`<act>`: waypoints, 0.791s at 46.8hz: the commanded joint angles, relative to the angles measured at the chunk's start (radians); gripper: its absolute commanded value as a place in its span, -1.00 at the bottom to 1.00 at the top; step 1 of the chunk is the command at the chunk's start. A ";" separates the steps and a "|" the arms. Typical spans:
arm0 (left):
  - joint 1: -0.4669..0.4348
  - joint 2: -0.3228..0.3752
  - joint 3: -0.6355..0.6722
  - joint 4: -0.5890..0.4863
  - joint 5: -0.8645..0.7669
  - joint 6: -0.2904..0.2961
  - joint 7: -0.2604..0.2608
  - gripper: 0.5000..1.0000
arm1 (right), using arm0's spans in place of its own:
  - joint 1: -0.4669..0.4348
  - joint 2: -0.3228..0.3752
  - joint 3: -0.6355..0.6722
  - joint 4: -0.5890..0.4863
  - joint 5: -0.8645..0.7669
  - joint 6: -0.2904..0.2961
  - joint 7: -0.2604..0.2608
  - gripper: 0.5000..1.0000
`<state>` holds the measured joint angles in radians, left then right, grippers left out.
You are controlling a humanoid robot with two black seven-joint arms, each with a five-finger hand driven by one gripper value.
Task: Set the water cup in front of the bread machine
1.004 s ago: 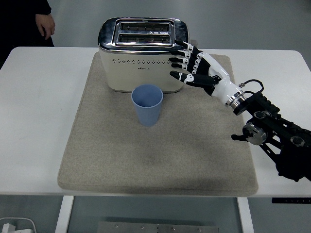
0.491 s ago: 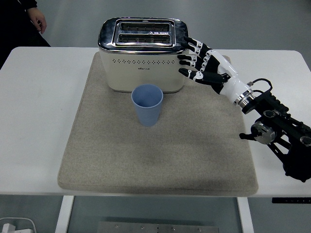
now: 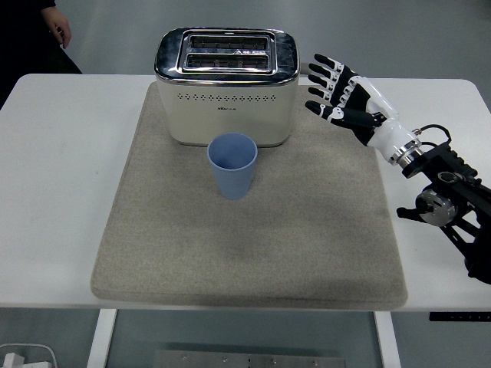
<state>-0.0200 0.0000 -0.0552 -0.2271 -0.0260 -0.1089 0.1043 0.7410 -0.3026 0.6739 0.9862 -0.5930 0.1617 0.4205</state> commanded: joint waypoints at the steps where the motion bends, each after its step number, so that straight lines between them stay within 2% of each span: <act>1: 0.000 0.000 0.000 0.000 0.000 0.000 0.000 1.00 | 0.000 -0.009 0.000 -0.001 0.015 -0.001 0.000 0.70; 20: 0.000 0.000 0.002 0.000 0.000 0.000 0.000 1.00 | 0.000 -0.102 0.001 -0.001 0.176 0.012 -0.011 0.70; 23: -0.001 0.000 0.002 -0.001 0.000 0.000 0.000 1.00 | 0.000 -0.118 0.001 -0.001 0.209 0.036 -0.011 0.70; 33: -0.001 0.000 0.003 -0.017 0.000 0.000 0.000 1.00 | -0.002 -0.136 0.000 -0.006 0.418 0.171 -0.015 0.70; 37: -0.003 0.000 0.003 -0.017 0.000 0.000 0.000 1.00 | -0.002 -0.133 -0.002 -0.009 0.493 0.194 -0.026 0.70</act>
<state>-0.0218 -0.0010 -0.0521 -0.2458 -0.0262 -0.1090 0.1043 0.7401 -0.4386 0.6732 0.9799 -0.1500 0.3410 0.4039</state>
